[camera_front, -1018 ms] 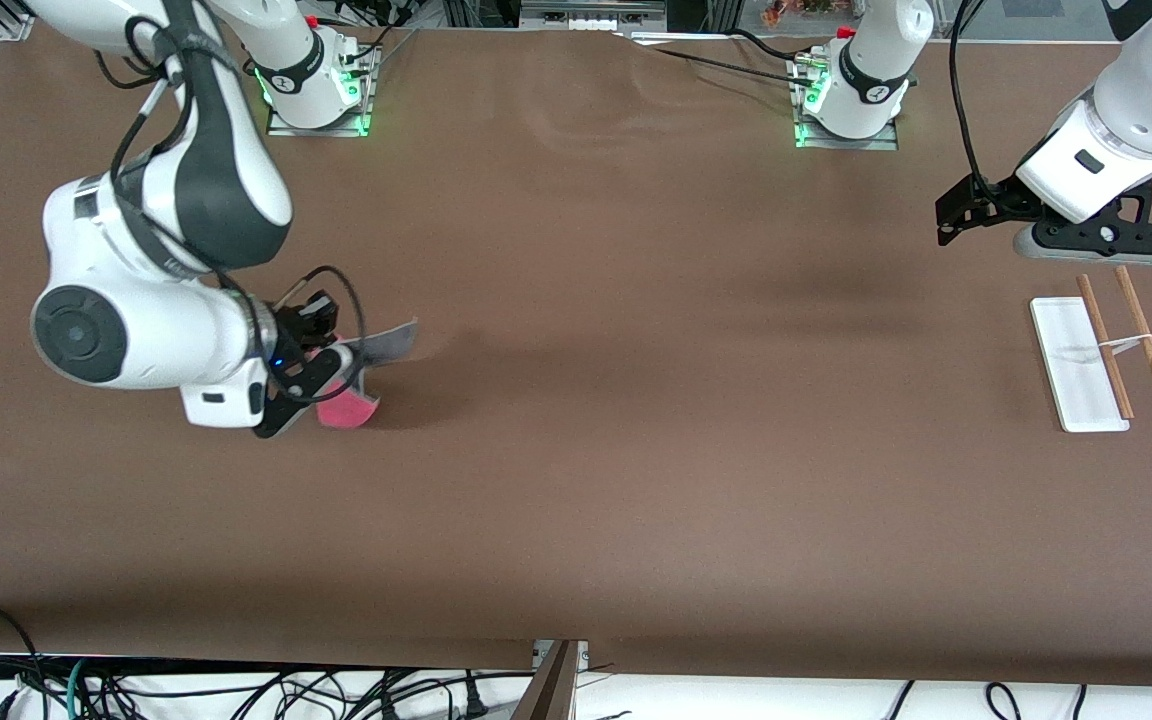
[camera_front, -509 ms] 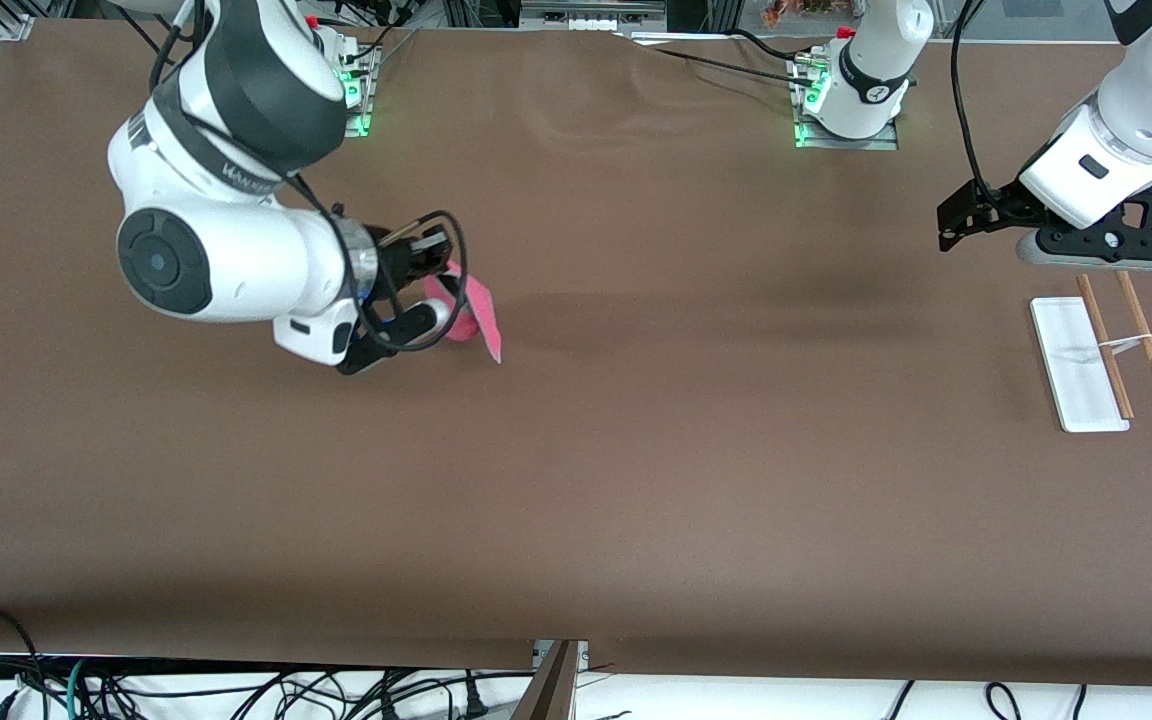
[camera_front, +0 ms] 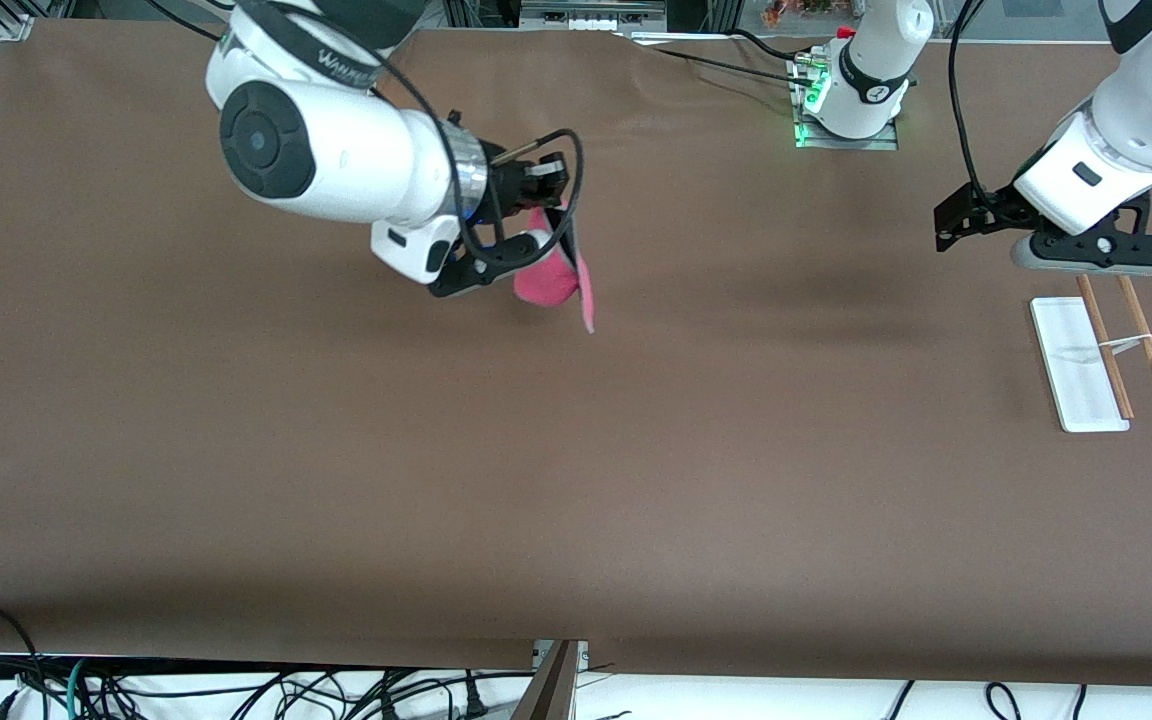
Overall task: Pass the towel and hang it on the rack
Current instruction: 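Grasp the towel with the right gripper and lift it up, then carry the towel toward the middle while the left gripper approaches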
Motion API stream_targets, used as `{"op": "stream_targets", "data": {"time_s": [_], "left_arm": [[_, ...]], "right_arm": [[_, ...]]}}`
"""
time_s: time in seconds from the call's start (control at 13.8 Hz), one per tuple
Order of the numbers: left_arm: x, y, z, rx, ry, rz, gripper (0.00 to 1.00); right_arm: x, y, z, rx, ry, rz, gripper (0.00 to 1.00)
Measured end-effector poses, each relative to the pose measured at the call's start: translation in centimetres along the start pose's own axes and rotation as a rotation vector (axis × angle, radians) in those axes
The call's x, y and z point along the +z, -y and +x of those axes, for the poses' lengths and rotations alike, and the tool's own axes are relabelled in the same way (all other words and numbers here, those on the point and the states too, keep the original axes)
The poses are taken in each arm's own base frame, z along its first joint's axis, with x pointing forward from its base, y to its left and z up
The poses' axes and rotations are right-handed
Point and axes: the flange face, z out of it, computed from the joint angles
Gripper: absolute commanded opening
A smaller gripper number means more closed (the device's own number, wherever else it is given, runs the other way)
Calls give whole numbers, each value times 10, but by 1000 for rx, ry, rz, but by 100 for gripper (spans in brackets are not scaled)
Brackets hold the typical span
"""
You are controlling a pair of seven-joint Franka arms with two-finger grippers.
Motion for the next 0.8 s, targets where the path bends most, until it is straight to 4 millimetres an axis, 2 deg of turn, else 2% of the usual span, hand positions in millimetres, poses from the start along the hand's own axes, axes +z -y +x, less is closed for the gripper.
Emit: {"op": "stream_targets", "data": {"time_s": [0.22, 0.44, 0.65, 0.8], "left_arm": [[23, -17, 6, 42, 80, -106, 100], [52, -37, 12, 240, 160, -253, 100], [72, -60, 18, 455, 174, -466, 100], [94, -76, 26, 630, 157, -613, 100]], "right_arm": [[17, 35, -15, 6, -12, 16, 0], [36, 64, -29, 37, -19, 26, 0], [42, 75, -34, 58, -25, 32, 0], [43, 79, -37, 75, -26, 33, 0]]}}
